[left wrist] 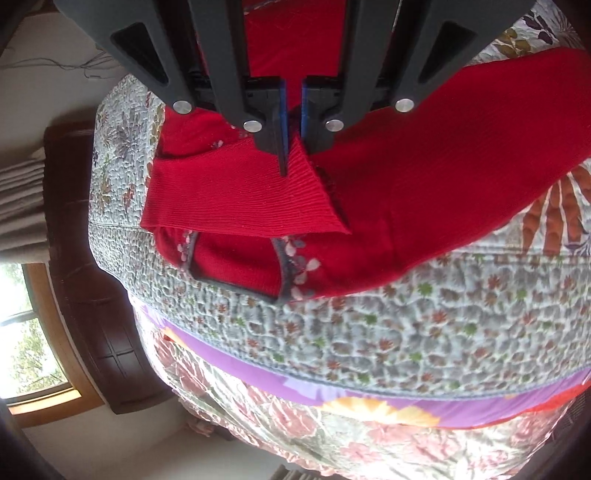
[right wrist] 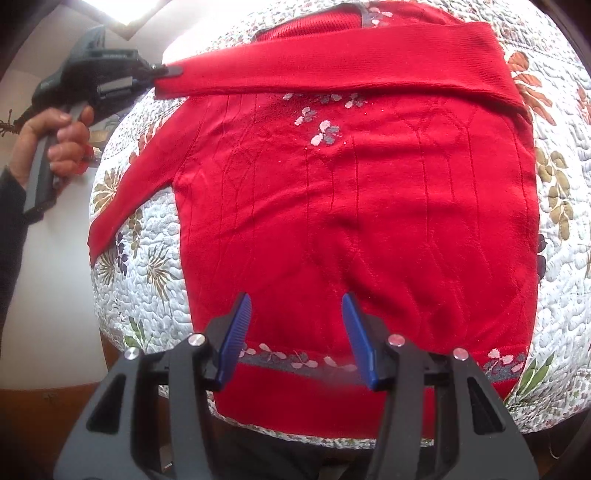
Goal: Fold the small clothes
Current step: 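Grasp the folded sleeve cuff with the left gripper, straighten it, release, then grasp the other sleeve cuff with the left gripper and lift it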
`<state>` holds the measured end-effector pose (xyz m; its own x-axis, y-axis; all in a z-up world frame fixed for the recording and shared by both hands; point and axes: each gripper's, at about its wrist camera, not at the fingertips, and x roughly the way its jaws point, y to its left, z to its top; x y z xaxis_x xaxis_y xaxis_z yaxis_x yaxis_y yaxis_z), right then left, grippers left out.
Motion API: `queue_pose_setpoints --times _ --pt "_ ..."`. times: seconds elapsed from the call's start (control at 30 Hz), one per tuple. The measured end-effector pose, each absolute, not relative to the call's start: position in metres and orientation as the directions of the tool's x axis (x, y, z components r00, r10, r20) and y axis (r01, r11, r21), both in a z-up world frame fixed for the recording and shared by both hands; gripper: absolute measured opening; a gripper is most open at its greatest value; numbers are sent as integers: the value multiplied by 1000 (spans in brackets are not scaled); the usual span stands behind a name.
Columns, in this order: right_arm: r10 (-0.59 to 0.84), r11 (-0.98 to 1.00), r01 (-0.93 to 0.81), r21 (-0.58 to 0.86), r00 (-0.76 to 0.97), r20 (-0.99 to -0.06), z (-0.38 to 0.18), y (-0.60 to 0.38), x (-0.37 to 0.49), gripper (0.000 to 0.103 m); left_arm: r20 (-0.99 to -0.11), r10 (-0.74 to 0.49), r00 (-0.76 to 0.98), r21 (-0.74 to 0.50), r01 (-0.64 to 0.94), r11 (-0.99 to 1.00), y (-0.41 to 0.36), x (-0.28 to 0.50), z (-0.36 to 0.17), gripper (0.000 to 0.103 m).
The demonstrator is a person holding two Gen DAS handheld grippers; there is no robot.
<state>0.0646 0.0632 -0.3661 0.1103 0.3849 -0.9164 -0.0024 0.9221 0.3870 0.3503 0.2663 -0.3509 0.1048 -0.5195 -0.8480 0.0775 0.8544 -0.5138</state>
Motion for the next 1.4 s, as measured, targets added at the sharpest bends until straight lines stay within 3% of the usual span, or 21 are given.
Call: queue_pose_setpoints --times 0.47,1.03,1.13,1.2,1.3,1.4 --pt "372 928 -2 373 76 -925 -378 69 67 51 -850 -522 79 -522 13 853 305 346 -409 4" --pt "368 929 6 369 67 -927 -380 72 73 51 -855 -514 70 -518 -63 853 316 343 -444 5" --pt "368 929 8 370 68 -927 -378 70 73 51 -862 -497 102 -505 -82 859 324 341 -434 15" --pt "369 929 9 370 75 -927 -376 70 73 51 -876 -455 159 -474 -112 874 334 336 -416 28" --pt "371 928 16 373 78 -925 -376 67 75 53 -848 -472 239 -510 -128 851 340 330 -394 28" --pt "370 928 11 371 71 -927 -377 69 76 53 -787 -570 236 -603 -102 791 324 329 -394 29"
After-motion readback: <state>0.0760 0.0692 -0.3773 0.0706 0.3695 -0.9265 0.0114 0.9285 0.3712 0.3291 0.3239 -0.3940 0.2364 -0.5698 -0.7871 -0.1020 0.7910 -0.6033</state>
